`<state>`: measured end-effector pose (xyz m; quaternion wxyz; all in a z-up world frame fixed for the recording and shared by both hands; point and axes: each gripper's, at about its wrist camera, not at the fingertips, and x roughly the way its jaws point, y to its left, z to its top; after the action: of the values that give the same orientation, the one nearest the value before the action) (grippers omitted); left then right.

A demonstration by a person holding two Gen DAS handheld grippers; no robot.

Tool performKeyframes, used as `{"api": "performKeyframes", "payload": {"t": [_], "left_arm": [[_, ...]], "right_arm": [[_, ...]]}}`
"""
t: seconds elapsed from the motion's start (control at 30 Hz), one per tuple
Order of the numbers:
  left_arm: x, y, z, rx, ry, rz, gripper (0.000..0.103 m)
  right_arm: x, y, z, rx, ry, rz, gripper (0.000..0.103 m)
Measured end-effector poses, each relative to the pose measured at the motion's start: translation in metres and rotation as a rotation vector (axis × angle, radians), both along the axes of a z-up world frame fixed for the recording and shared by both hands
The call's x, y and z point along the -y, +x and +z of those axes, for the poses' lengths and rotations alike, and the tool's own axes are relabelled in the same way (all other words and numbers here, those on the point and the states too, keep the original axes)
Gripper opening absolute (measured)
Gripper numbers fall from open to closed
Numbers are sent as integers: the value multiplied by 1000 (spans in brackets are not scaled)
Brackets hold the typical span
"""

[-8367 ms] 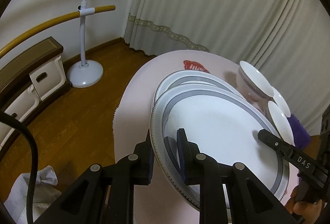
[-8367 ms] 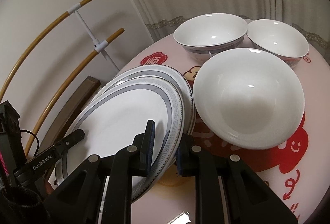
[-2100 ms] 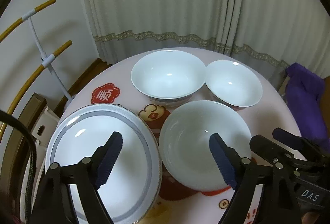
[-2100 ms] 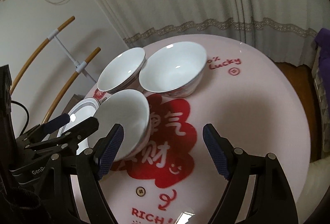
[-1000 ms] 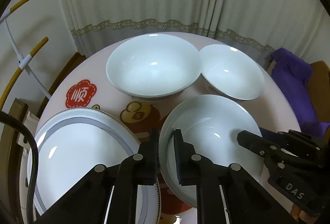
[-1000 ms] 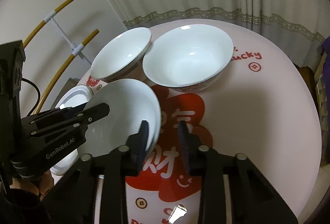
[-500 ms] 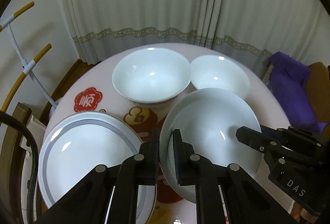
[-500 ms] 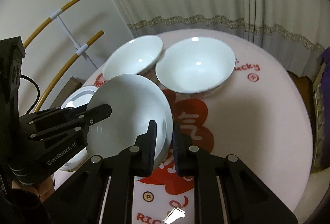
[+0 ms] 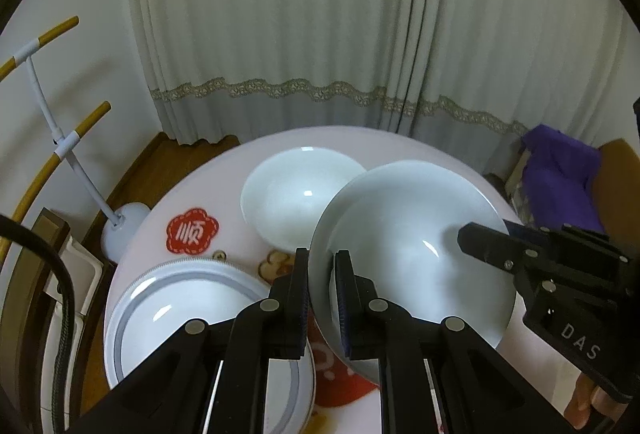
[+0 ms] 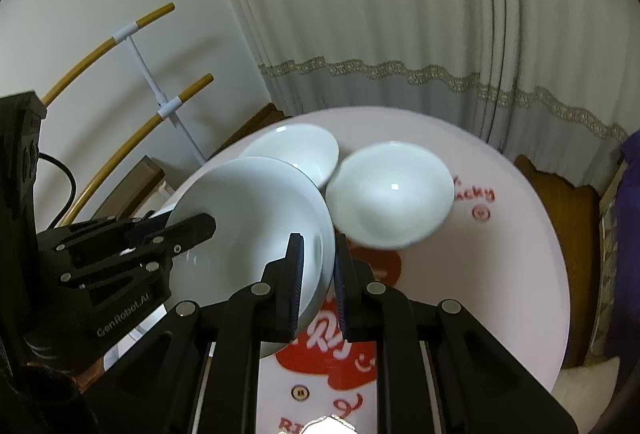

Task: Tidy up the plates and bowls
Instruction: 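Lift the white bowl and carry it over another white bowl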

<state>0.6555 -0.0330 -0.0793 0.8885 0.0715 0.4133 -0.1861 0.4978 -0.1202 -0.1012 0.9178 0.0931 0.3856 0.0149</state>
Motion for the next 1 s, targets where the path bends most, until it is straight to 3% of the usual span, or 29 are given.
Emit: {"api": "performKeyframes", "payload": {"t": [0.2, 0.47, 1.0], "left_arm": [[-3, 31, 6, -8, -27, 34, 8], [-7, 83, -1, -19, -44, 69, 8], [-7, 143, -50, -78, -8, 102, 8]], "right_arm": [[-4, 31, 13, 7, -31, 14, 14], [-7, 80, 6, -22, -68, 37, 14], [-15, 136, -31, -90, -149, 43, 14]]}}
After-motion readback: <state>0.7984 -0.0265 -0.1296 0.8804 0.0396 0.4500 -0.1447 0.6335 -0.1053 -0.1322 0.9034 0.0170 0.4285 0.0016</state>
